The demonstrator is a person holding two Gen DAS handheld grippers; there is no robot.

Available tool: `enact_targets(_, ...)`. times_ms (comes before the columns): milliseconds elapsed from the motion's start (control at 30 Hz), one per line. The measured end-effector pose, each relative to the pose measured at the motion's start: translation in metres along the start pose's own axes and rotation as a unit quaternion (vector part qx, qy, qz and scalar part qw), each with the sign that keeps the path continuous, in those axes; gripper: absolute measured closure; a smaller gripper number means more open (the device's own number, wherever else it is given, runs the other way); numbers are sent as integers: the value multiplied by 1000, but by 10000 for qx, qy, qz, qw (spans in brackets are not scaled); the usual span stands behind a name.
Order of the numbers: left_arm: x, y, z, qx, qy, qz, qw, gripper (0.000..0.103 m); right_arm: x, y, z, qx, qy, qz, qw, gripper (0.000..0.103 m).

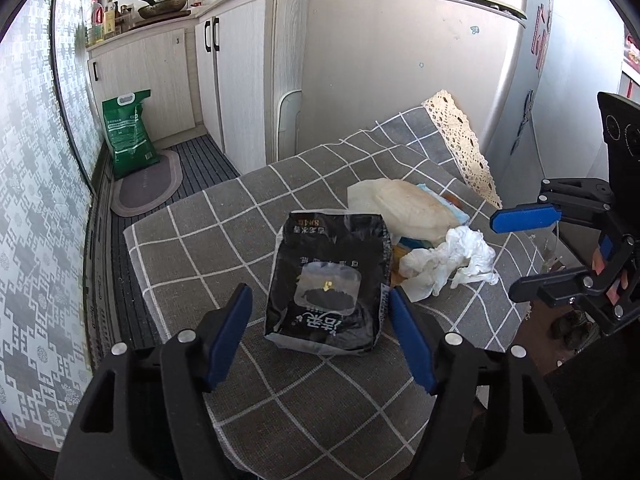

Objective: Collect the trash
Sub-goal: 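Grasp the black snack bag with the left tool while the right tool grasps the white tissue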

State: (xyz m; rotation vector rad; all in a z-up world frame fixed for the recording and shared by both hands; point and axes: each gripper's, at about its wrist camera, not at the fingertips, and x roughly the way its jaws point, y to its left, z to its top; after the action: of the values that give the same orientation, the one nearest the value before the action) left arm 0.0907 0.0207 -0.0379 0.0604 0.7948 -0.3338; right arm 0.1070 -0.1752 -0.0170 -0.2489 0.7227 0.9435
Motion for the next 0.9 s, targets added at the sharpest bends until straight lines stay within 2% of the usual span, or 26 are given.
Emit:
enact_targets(100,8,0,-2,-37,178,-85,9998,46,3,0,0,16,58,71,10000,57)
enact_targets(200,7,2,-2,-77,180,-142,9997,49,6,5,-2,-37,121,93,9999,58)
enact_targets(467,-6,5,-5,-113,28,-41,9999,51,3,1,-10,2,194,-85,9998,62)
enact_targets(767,-46,13,1,-583,-676,7,9960,52,1,-3,-10,63,154,-144,9998,68)
enact_targets(900,-59,18,0,-763,-817,90,9937,53,2,2,-3,65,85,-130,9999,71)
